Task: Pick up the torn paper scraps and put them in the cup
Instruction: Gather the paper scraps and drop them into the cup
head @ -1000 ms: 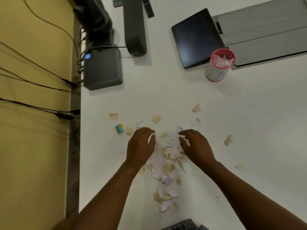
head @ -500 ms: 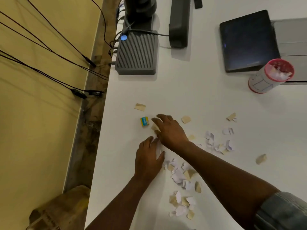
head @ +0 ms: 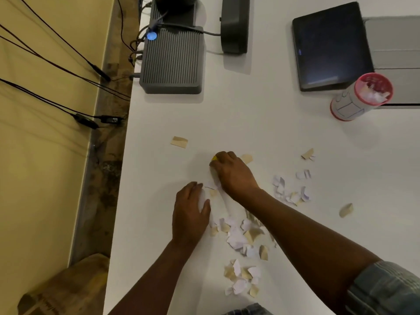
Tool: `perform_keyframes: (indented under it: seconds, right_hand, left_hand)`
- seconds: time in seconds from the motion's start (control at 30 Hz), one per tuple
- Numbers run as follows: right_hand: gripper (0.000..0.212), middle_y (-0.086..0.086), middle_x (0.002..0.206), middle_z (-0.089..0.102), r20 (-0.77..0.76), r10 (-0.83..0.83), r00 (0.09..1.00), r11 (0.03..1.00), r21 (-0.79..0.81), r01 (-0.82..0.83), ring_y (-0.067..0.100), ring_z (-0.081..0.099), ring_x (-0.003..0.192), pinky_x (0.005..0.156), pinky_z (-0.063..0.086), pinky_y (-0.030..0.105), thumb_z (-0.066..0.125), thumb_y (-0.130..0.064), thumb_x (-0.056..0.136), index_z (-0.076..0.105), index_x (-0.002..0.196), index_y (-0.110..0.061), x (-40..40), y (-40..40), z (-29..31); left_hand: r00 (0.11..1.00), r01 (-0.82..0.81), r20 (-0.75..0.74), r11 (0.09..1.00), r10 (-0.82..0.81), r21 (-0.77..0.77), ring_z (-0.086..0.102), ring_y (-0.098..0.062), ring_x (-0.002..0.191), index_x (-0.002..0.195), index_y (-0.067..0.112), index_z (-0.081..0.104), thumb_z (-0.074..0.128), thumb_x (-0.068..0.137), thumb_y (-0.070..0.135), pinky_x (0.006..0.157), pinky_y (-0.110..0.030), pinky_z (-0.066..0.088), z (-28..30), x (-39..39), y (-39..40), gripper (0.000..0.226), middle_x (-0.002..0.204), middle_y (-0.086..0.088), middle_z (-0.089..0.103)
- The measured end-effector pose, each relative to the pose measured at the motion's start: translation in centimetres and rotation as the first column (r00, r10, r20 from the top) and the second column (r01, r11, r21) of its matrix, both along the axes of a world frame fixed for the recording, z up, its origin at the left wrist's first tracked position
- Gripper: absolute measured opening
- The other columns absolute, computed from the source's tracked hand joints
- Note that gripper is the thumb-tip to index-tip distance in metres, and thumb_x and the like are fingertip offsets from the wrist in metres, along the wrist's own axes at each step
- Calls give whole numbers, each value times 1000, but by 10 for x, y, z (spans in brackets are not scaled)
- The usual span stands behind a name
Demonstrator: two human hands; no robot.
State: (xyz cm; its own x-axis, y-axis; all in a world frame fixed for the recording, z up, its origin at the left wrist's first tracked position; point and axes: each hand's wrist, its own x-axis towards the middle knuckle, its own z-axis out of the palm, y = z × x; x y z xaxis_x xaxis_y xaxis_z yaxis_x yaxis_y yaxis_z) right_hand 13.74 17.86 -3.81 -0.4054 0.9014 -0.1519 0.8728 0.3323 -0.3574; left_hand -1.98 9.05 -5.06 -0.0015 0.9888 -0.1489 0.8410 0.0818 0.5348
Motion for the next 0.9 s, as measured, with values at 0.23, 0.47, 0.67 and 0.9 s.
perform_keyframes:
  seconds: [0.23,0.47,0.67,0.9]
  right_hand:
    - [23,11,113,62,-12,-204,979,978,38,204,30,56,97,70,52,38,58,1,83,66,102,-9,77,-41,9]
    - [32,5,97,67,-53,-557,829,818,135,558,28,58,84,65,49,35,54,-6,84,55,114,-18,138,-79,12]
    - [53,7,142,43,167,-466,869,865,-122,487,30,43,124,92,46,42,43,-49,93,36,139,-25,139,-99,5]
    - [65,10,149,27,269,-165,949,944,-236,231,30,34,128,81,52,39,55,-48,88,28,143,-26,101,-129,11]
  left_hand:
    - [960,174,-206,981,-188,-86,33,-26,130,145,33,22,59,76,62,96,-43,42,3,20,32,83,148,-6,32]
    - [853,426,-230,879,-469,-212,36,-25,123,130,26,46,56,77,64,89,-43,46,6,47,39,66,140,-3,34]
    - [774,506,-243,802,-584,-317,36,-25,121,133,27,38,56,72,69,87,-44,46,17,54,7,76,137,-2,32]
    - [757,512,-229,773,-612,-373,33,-25,122,144,37,9,63,68,69,81,-40,51,27,66,-36,98,140,-3,24]
